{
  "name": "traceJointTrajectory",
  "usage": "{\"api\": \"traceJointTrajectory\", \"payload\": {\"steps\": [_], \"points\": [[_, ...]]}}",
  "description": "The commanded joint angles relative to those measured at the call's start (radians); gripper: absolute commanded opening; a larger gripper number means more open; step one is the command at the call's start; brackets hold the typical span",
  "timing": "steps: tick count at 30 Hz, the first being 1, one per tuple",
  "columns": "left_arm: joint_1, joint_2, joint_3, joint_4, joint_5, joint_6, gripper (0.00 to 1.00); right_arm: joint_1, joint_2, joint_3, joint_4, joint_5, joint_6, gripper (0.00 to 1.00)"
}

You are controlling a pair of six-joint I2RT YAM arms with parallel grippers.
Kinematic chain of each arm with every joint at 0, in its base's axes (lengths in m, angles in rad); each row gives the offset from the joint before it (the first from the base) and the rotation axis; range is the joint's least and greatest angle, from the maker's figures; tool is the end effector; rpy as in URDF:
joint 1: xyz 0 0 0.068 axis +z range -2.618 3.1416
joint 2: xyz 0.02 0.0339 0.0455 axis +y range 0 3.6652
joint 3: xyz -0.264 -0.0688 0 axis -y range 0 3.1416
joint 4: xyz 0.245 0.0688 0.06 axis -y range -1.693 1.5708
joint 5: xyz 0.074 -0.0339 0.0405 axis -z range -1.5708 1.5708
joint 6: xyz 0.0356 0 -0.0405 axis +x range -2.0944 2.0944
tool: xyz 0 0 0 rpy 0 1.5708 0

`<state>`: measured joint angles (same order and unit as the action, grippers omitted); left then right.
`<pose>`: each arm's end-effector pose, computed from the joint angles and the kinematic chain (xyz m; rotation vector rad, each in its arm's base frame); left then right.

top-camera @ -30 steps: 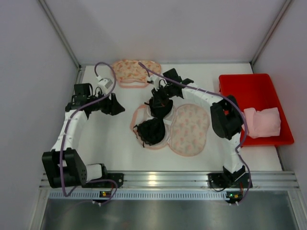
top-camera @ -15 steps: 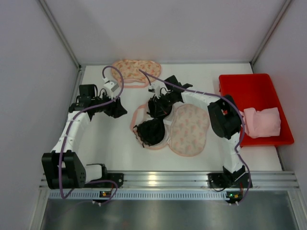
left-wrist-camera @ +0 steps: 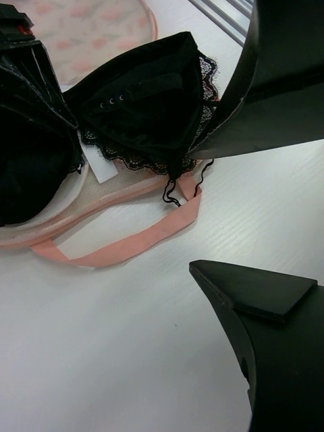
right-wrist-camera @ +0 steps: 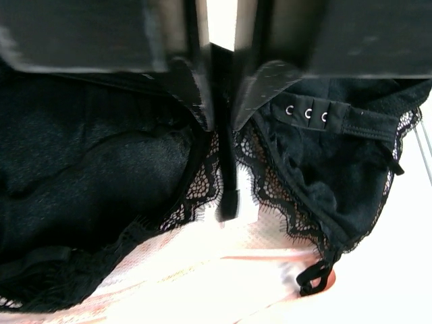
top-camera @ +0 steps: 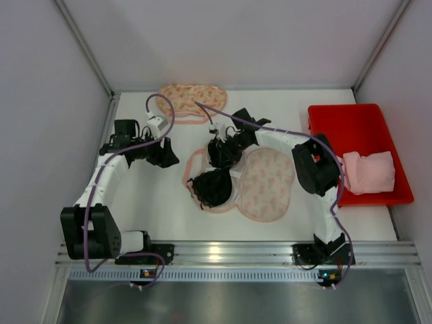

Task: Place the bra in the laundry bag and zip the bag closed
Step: Adjust the bra in the laundry bag.

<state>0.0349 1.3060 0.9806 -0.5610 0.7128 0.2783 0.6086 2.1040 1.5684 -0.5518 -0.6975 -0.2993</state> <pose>0.2667 -0.0140 0.2686 0.5754 2.2204 -0.7098 0.3500 0.2718 0.1777 -1.3449 2.2267 1.0293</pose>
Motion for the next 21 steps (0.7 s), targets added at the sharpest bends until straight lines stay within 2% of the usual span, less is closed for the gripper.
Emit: {"api": "traceJointTrajectory", "payload": {"steps": [1, 4, 5, 6, 10, 12, 13, 16, 17, 21], "points": [[0.000, -0.005, -0.002, -0.049, 0.040, 0.080, 0.68, 0.020, -0.025, 0.036, -0.033, -0.007, -0.040, 0.18], [0.000, 0.010, 0.006, -0.144, 0.050, 0.252, 0.68, 0.020, -0.025, 0.050, -0.046, 0.000, -0.037, 0.26], [0.000, 0.016, 0.007, -0.202, 0.057, 0.369, 0.67, 0.020, -0.029, 0.056, -0.046, 0.000, -0.032, 0.33], [0.000, 0.013, 0.003, -0.229, 0.062, 0.424, 0.67, 0.020, -0.030, 0.058, -0.051, 0.000, -0.032, 0.34], [-0.003, -0.048, -0.046, -0.335, 0.091, 0.756, 0.66, 0.020, -0.061, 0.065, -0.050, 0.003, -0.021, 0.46], [-0.018, -0.074, -0.094, -0.364, 0.083, 0.852, 0.64, 0.019, -0.078, 0.074, -0.056, 0.003, -0.017, 0.54], [-0.029, -0.095, -0.112, -0.372, 0.070, 0.948, 0.63, 0.019, -0.081, 0.087, -0.059, 0.004, -0.012, 0.56], [-0.120, -0.126, -0.181, -0.381, 0.033, 1.131, 0.59, 0.017, -0.099, 0.108, -0.062, 0.001, 0.011, 0.63], [-0.139, -0.129, -0.195, -0.379, 0.034, 1.169, 0.58, 0.016, -0.105, 0.111, -0.059, 0.000, 0.015, 0.67], [-0.216, -0.100, -0.207, -0.378, 0.054, 1.305, 0.56, 0.013, -0.127, 0.117, -0.053, -0.002, 0.037, 0.74]]}}
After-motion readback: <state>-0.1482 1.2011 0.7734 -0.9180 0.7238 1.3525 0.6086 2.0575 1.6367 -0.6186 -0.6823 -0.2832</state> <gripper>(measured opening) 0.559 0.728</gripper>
